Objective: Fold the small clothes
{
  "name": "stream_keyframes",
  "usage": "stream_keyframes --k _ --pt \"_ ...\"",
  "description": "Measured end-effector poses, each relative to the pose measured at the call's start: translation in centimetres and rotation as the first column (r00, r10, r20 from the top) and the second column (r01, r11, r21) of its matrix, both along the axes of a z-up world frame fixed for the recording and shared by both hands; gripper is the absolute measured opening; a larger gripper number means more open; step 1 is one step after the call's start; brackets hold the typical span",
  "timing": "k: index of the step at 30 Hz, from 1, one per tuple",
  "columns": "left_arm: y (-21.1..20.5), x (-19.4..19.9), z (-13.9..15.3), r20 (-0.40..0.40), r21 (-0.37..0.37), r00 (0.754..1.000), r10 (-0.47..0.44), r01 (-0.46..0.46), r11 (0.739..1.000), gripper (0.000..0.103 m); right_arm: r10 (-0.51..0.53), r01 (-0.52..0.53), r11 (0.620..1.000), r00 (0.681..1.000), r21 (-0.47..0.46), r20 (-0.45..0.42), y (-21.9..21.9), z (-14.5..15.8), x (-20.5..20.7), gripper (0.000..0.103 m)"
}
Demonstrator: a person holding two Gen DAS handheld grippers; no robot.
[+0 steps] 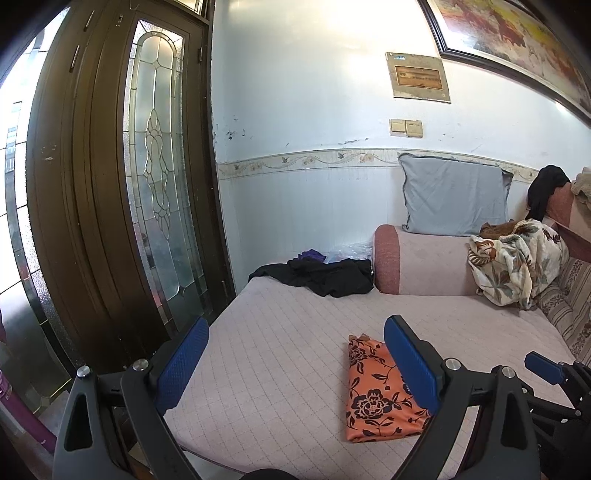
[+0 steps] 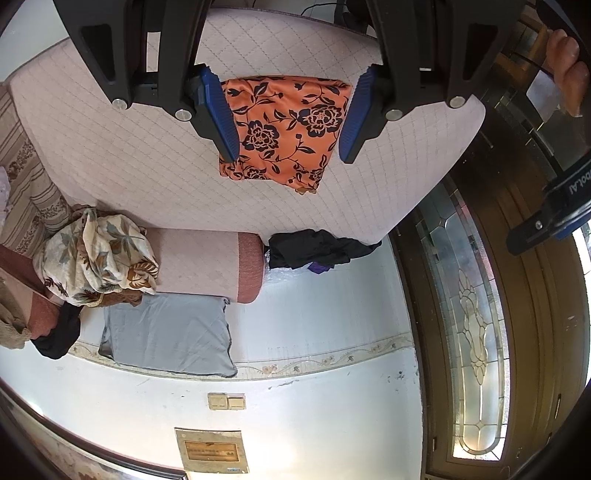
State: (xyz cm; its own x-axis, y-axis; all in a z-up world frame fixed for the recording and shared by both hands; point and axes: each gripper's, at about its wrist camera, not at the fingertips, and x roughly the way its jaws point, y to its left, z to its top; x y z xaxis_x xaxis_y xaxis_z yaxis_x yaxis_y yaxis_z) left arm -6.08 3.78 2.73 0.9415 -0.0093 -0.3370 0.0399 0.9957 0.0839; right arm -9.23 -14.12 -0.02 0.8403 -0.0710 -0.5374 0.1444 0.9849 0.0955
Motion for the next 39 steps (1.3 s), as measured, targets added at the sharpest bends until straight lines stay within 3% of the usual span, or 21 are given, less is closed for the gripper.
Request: stream_keyframes --k 39 --pt "-0.8 -1.1 0.8 0.035 0.020 0.999 -0.035 0.034 0.999 0.096 -0.048 0.048 0.999 0.999 0.012 0.014 -0.8 0.8 -0.3 0.060"
